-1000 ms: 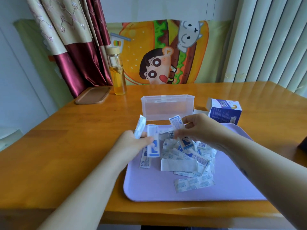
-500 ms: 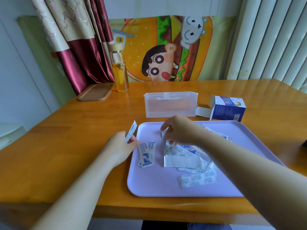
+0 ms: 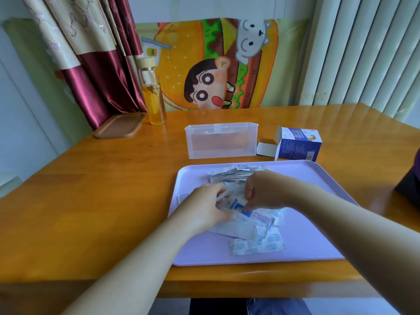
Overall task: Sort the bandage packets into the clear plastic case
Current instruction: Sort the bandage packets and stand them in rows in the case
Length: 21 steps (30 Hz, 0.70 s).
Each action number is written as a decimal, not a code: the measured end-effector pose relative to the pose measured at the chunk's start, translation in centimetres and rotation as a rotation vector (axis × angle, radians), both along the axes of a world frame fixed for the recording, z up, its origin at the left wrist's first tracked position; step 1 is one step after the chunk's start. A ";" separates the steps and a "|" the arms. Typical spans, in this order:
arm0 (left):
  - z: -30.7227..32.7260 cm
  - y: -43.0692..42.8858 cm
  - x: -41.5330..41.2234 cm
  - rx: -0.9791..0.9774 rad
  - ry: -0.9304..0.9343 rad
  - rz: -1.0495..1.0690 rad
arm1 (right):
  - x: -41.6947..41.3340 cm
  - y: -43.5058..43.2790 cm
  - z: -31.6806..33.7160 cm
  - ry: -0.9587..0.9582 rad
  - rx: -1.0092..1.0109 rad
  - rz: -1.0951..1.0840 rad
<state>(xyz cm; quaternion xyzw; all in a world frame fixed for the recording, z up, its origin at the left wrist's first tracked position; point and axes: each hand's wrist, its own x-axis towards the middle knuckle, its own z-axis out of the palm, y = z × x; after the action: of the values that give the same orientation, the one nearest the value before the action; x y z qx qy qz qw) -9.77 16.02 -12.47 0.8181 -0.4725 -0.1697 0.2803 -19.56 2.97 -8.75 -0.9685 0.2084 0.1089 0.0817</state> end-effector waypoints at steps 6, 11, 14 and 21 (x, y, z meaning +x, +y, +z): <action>-0.3 0.4 -0.5 0.062 -0.039 -0.028 | -0.5 -0.2 -0.4 -0.014 0.089 0.011; -0.6 0.4 -0.9 0.050 -0.078 -0.003 | -0.6 -0.8 -0.6 -0.046 0.060 -0.013; -0.9 0.0 -1.3 0.033 -0.125 -0.006 | -1.0 -1.4 -0.3 -0.137 0.035 -0.056; -0.4 -1.4 -1.2 -0.118 0.000 0.062 | -1.8 -2.6 3.0 -0.482 0.211 -0.140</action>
<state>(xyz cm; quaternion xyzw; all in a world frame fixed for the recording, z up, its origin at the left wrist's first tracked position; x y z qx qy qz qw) -10.94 14.62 -12.91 0.8143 -0.4563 -0.1328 0.3332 -21.39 0.34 -5.74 -0.9359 0.2367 -0.1097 0.2369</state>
